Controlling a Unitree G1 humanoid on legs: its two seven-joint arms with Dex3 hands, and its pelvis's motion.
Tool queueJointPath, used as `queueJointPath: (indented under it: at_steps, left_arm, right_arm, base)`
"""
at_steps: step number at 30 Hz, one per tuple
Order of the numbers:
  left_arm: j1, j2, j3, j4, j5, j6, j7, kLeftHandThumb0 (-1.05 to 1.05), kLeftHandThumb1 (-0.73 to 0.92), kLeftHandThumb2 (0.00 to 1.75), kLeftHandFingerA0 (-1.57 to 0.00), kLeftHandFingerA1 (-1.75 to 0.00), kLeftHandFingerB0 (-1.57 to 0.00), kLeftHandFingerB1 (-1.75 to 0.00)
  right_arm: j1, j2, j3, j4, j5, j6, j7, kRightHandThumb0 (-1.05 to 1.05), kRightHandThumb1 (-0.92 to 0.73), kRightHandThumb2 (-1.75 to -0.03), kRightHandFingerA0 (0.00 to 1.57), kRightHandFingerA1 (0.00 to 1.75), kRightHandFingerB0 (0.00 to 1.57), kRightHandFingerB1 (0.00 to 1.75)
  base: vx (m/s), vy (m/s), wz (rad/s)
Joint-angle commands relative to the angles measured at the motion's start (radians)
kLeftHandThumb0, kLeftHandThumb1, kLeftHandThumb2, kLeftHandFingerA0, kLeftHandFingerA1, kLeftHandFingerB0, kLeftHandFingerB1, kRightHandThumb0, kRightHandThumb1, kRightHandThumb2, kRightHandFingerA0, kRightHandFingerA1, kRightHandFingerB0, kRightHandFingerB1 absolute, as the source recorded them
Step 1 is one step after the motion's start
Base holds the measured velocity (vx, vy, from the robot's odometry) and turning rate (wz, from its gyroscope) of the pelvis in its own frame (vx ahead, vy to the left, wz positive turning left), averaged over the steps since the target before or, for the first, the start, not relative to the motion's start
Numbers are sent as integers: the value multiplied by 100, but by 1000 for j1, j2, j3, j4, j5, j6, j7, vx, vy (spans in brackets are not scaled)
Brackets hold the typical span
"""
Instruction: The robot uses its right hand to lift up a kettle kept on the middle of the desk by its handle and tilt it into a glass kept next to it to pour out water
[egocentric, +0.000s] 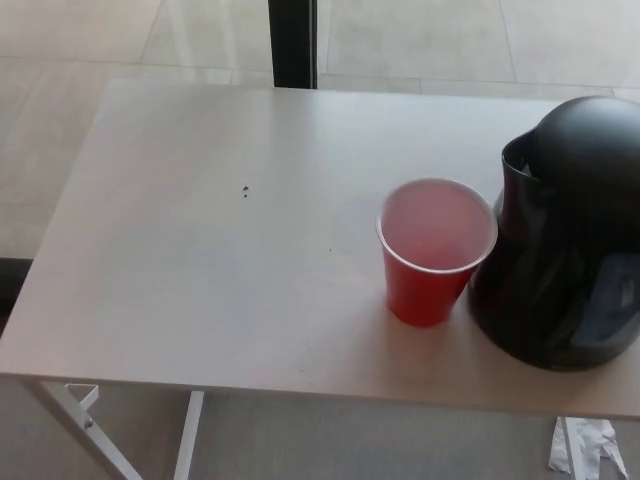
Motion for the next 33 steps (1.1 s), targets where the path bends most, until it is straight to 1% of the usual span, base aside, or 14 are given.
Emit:
queueJointPath:
  at_steps: [1,4,9,10,12,13,14,17,19,22,23,25,31,33]
  left_arm:
    - [-4,26,32,43,-48,-61,-83,-74,56,95,-48,-58,-29,-49]
    - [-20,23,42,45,-58,-58,-102,-71,69,61,-52,-50,-34,-36]
    - [-33,20,42,69,-59,-60,-101,-82,58,94,-47,-57,-28,-48]
    - [-31,21,38,68,-55,-68,-105,-72,69,61,-52,-48,-33,-36]
    - [-31,21,33,60,-51,-70,-105,-74,58,95,-48,-59,-31,-51]
    - [-37,19,33,61,-51,-67,-99,-69,70,62,-55,-48,-35,-38]
    - [-40,18,36,63,-56,-63,-102,-70,56,95,-49,-60,-27,-50]
    - [-35,19,33,63,-55,-73,-109,-71,70,61,-55,-49,-37,-38]
    - [-36,19,33,63,-55,-70,-105,-71,56,95,-50,-60,-29,-50]
    - [-35,19,36,61,-60,-63,-107,-71,56,95,-50,-60,-29,-51]
    - [-44,20,40,63,-65,-58,-112,-68,71,61,-55,-50,-37,-39]
    - [-49,19,33,62,-57,-61,-106,-69,56,96,-48,-60,-31,-51]
    - [-51,19,21,56,-52,-58,-110,-69,71,62,-56,-50,-39,-40]
    - [-53,20,14,70,-42,-86,-96,-75,58,96,-57,-63,-35,-53]
  right_arm:
    - [6,-22,-66,-24,111,24,76,-72,-49,-82,21,74,4,60]
    - [-53,-81,-151,-20,187,65,107,-92,-66,-66,0,87,0,28]
    - [-117,-145,-197,-96,224,116,140,-88,-71,-66,0,89,0,21]
    - [-140,-164,-197,-102,220,108,143,-102,-65,-99,0,60,0,37]
    - [-196,-199,-196,-177,230,152,125,-97,-57,-96,11,79,0,49]
    - [-231,-216,-195,-244,241,184,113,-101,-60,-98,13,81,0,47]
    - [-263,-223,-198,-258,265,201,124,-102,-59,-96,15,81,0,50]
    - [-359,-229,-179,-332,301,274,114,-93,-51,-88,13,74,9,62]
    - [-388,-226,-157,-391,316,310,119,-43,-24,-92,0,55,8,59]
    - [-420,-236,-76,-469,320,349,184,-80,-54,-95,0,18,0,24]
    - [-427,-242,-44,-491,307,361,194,-86,-56,-94,0,10,0,16]
    - [-429,-244,27,-548,259,346,194,-89,-56,-87,0,6,0,1]
    - [-391,-273,189,-634,144,309,198,-83,-53,-85,0,13,0,2]
    - [-395,-267,226,-625,122,294,193,-81,-51,-89,0,20,0,8]
  base:
    - [0,0,0]
    - [0,0,0]
    - [0,0,0]
    - [0,0,0]
    - [0,0,0]
    - [0,0,0]
    - [0,0,0]
    - [0,0,0]
    - [0,0,0]
    - [0,0,0]
    - [0,0,0]
    - [0,0,0]
    - [0,0,0]
    - [0,0,0]
